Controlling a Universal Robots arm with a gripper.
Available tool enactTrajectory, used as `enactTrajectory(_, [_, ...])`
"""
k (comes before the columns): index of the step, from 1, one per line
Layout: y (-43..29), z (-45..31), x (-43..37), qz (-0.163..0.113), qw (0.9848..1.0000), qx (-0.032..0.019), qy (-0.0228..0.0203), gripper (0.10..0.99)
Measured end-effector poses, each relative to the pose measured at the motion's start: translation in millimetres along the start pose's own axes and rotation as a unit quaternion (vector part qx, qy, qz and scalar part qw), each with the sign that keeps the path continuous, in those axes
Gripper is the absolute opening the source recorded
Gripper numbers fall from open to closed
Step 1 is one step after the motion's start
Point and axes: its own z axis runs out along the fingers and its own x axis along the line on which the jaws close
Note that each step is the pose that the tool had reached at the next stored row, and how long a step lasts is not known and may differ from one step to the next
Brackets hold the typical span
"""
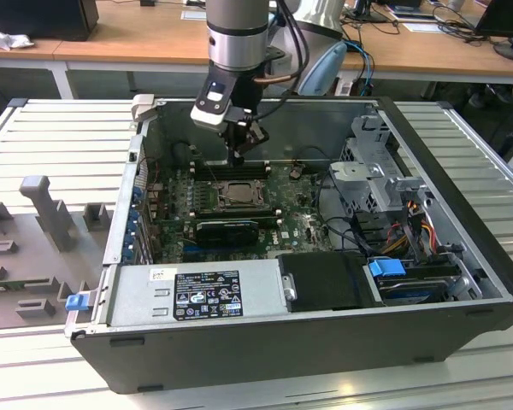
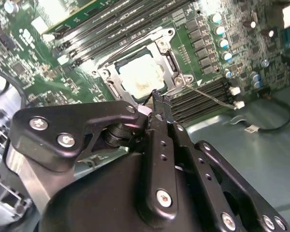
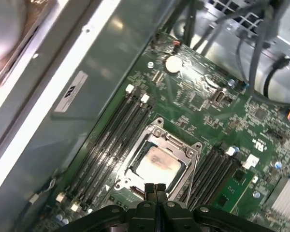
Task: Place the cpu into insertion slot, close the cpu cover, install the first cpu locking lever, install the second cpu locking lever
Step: 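Install the first cpu locking lever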
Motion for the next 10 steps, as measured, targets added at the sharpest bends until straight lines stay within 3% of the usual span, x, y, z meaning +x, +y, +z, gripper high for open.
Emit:
enactTrajectory(4, [0.0,0.6,0.0,-0.044,0.9990,-0.0001,0.0010,0.106])
enactTrajectory(6, [0.0,0.6,0.0,-0.078,0.9969,-0.0003,0.0019,0.106])
enactTrajectory(10, [0.0,0.7,0.0,-0.109,0.9940,-0.0004,0.0026,0.106])
